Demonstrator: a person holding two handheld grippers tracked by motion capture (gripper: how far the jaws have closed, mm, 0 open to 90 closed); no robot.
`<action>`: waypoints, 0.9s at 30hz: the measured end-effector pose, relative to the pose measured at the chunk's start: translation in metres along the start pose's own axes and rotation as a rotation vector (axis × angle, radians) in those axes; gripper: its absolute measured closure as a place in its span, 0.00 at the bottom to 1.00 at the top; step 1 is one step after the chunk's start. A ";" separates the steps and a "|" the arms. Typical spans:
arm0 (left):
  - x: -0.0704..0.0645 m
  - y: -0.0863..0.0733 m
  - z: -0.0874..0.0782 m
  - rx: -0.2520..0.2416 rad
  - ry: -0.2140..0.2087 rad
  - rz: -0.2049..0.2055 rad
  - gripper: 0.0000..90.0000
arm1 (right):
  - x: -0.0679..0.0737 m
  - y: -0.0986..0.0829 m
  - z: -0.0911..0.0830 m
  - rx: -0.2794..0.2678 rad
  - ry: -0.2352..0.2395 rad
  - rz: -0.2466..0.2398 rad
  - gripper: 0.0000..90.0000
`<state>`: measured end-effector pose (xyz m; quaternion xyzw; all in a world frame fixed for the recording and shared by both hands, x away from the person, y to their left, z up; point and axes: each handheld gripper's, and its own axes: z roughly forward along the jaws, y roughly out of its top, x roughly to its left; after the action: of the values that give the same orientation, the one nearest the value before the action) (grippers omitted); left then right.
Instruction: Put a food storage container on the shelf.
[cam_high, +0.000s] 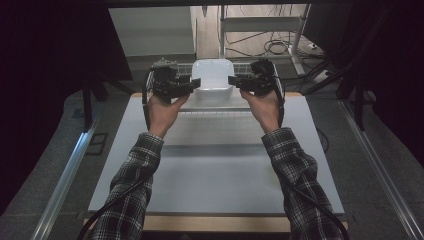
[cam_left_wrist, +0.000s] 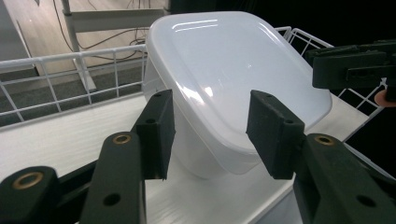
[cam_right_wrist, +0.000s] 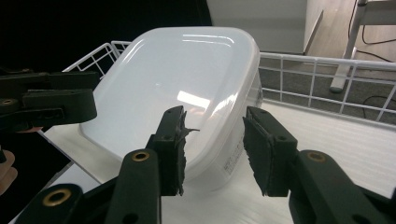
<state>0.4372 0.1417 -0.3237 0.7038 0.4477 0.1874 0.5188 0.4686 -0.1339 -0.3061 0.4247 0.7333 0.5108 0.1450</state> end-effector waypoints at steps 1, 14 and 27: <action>0.000 0.000 0.000 0.000 0.000 0.000 0.56 | 0.000 0.000 0.000 0.000 0.000 0.000 0.65; 0.007 0.006 0.011 -0.020 0.051 0.021 0.45 | -0.003 0.007 0.009 -0.002 -0.041 -0.006 0.60; 0.007 0.002 0.006 -0.013 -0.014 0.028 0.26 | -0.012 0.002 0.000 -0.007 0.012 -0.016 0.46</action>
<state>0.4464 0.1439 -0.3255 0.7081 0.4329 0.1925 0.5236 0.4765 -0.1431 -0.3068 0.4153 0.7358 0.5146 0.1462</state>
